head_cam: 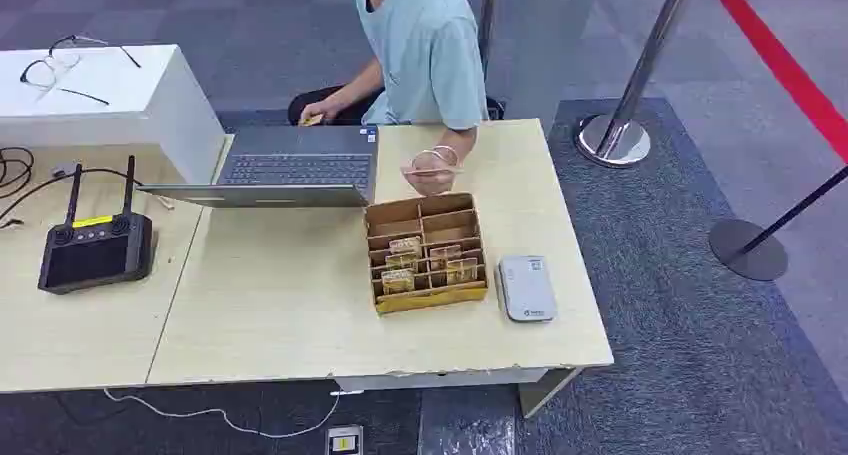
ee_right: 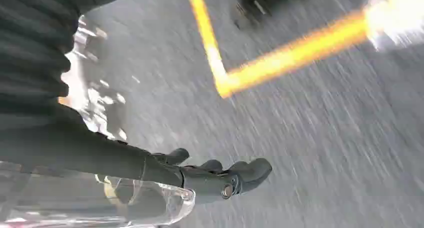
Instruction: Pass the card to the sensor for recognition and then transmit it.
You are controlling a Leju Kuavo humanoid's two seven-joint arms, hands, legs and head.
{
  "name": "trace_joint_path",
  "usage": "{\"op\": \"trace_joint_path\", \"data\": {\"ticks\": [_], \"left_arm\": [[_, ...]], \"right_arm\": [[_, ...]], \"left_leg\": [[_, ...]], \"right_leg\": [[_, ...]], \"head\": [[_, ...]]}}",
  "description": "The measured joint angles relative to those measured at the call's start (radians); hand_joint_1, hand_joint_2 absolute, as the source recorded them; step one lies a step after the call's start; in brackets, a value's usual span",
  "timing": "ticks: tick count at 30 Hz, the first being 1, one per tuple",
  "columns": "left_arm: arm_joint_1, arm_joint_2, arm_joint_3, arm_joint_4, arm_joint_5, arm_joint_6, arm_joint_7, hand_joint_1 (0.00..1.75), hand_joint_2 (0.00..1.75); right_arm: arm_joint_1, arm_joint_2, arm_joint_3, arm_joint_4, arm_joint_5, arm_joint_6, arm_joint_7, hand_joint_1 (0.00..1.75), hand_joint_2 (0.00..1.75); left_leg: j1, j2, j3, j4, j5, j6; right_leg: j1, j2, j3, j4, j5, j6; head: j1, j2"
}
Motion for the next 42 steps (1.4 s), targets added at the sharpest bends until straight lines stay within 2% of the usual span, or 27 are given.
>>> {"op": "trace_joint_path", "data": {"ticks": [1,2,3,5,7,12,15,17,20,23,26,27,30,31,35,38,42], "left_arm": [[0.0,0.0,0.0,0.0,-0.003,0.0,0.0,0.0,0.0],[0.0,0.0,0.0,0.0,-0.006,0.0,-0.004,0.0,0.0],[0.0,0.0,0.0,0.0,-0.008,0.0,-0.011,0.0,0.0],[0.001,0.0,0.0,0.0,-0.007,0.0,-0.022,0.0,0.0],[0.001,0.0,0.0,0.0,-0.007,0.0,-0.031,0.0,0.0],[0.002,-0.001,0.0,0.0,-0.005,0.0,-0.035,0.0,0.0],[0.002,-0.003,0.0,0.0,0.001,0.0,-0.035,0.0,0.0],[0.001,-0.005,0.0,0.0,0.007,0.0,-0.033,0.0,0.0],[0.004,-0.008,0.0,0.0,0.013,0.0,-0.027,0.0,0.0],[0.003,-0.011,0.0,0.0,0.014,0.0,-0.027,0.0,0.0],[0.002,-0.014,0.0,0.0,0.016,0.0,-0.027,0.0,0.0],[0.002,-0.015,0.0,0.0,0.016,0.0,-0.027,0.0,0.0],[0.004,-0.018,0.0,0.0,0.018,0.001,-0.034,0.0,0.0],[0.004,-0.018,0.0,0.0,0.019,0.003,-0.035,0.0,0.0],[0.002,-0.018,0.0,0.0,0.019,0.005,-0.038,0.0,0.0],[0.002,-0.018,0.0,0.0,0.018,0.005,-0.039,0.0,0.0],[0.001,-0.018,0.0,0.0,0.01,0.003,-0.041,0.0,0.0]], "right_arm": [[-0.001,-0.02,-0.007,0.0,0.053,-0.021,-0.024,0.0,1.75],[-0.001,-0.037,-0.027,-0.003,0.148,-0.031,-0.02,0.0,1.75],[0.003,-0.047,-0.073,-0.02,0.303,-0.037,0.002,0.0,1.75],[0.011,-0.06,-0.181,-0.062,0.59,-0.04,0.007,0.0,1.75],[0.008,-0.068,-0.307,-0.105,0.752,-0.041,-0.02,0.0,1.75],[-0.001,-0.089,-0.539,-0.19,0.749,-0.042,-0.056,0.0,1.75],[0.006,-0.086,-0.637,-0.252,0.714,-0.042,-0.116,0.0,1.75],[0.028,-0.079,-0.681,-0.337,0.729,-0.042,-0.078,0.0,1.75],[0.096,-0.074,-0.694,-0.528,0.746,-0.043,0.065,0.0,1.75],[0.143,-0.071,-0.698,-0.652,0.75,-0.043,0.095,0.0,1.75],[0.169,-0.056,-0.713,-0.771,0.792,-0.043,0.058,0.0,1.75],[0.175,-0.054,-0.719,-0.813,0.824,-0.043,0.069,0.0,1.75],[0.216,-0.063,-0.717,-0.935,0.893,-0.043,0.171,0.0,1.75],[0.23,-0.067,-0.717,-0.979,0.896,-0.043,0.184,0.0,1.75],[0.286,-0.075,-0.715,-1.172,0.884,-0.043,0.152,0.0,1.75],[0.321,-0.08,-0.706,-1.312,0.887,-0.043,0.152,0.0,1.75],[0.377,-0.09,-0.662,-1.525,0.924,-0.042,0.145,0.0,1.75]], "left_leg": [[-0.001,0.0,0.0,0.0,0.0,0.0],[-0.001,0.0,0.0,0.0,0.0,0.0],[-0.001,0.0,0.0,0.0,0.0,0.0],[-0.001,0.0,-0.001,0.0,0.0,0.0],[-0.001,0.0,0.0,0.001,0.0,0.0],[-0.001,-0.001,0.0,0.001,0.0,0.0],[-0.001,-0.001,0.0,0.001,0.0,0.0],[-0.001,-0.002,0.0,0.001,0.0,0.0],[-0.001,-0.004,-0.002,0.001,0.0,0.0],[-0.001,-0.002,-0.001,0.001,0.0,0.001],[-0.001,-0.002,-0.001,0.001,0.0,0.001],[-0.001,-0.001,0.0,0.001,0.0,0.001],[-0.001,-0.003,-0.001,0.001,0.0,0.001],[-0.002,-0.002,-0.001,0.001,0.0,0.001],[-0.002,-0.002,-0.001,0.001,0.0,0.001],[-0.002,-0.002,-0.001,0.001,0.0,0.001],[-0.002,-0.002,-0.001,0.0,0.0,0.001]], "right_leg": [[-0.001,0.0,0.0,0.0,0.0,0.0],[-0.001,0.0,0.0,0.0,0.0,0.0],[-0.001,0.0,0.0,0.0,0.0,0.0],[-0.001,0.0,0.0,0.0,0.0,0.001],[-0.001,0.0,0.0,0.0,0.001,0.001],[-0.001,-0.001,0.0,0.0,0.0,0.001],[-0.002,0.0,0.0,0.0,0.001,0.001],[-0.002,-0.002,0.0,0.0,0.0,0.001],[-0.002,-0.004,0.0,0.0,0.0,0.001],[-0.001,-0.002,-0.001,0.0,0.0,0.001],[-0.002,-0.002,-0.001,0.0,0.0,0.001],[-0.002,-0.002,-0.001,0.0,0.0,0.001],[-0.002,-0.003,0.0,0.0,0.0,0.001],[-0.002,-0.003,0.0,0.0,0.0,0.001],[-0.002,-0.002,0.0,0.0,0.0,0.001],[-0.002,-0.002,0.0,0.0,0.0,0.001],[-0.002,-0.002,0.0,0.0,0.0,0.001]], "head": [[0.0,0.0],[0.0,0.0],[0.0,0.0],[0.0,0.0],[0.0,0.0],[0.0,0.0],[0.0,0.0],[0.0,0.0],[0.0,0.0],[0.0,0.0],[0.0,0.0],[-0.001,0.0],[0.0,0.0],[0.0,0.0],[0.0,0.0],[0.0,0.0],[-0.001,0.0]]}}
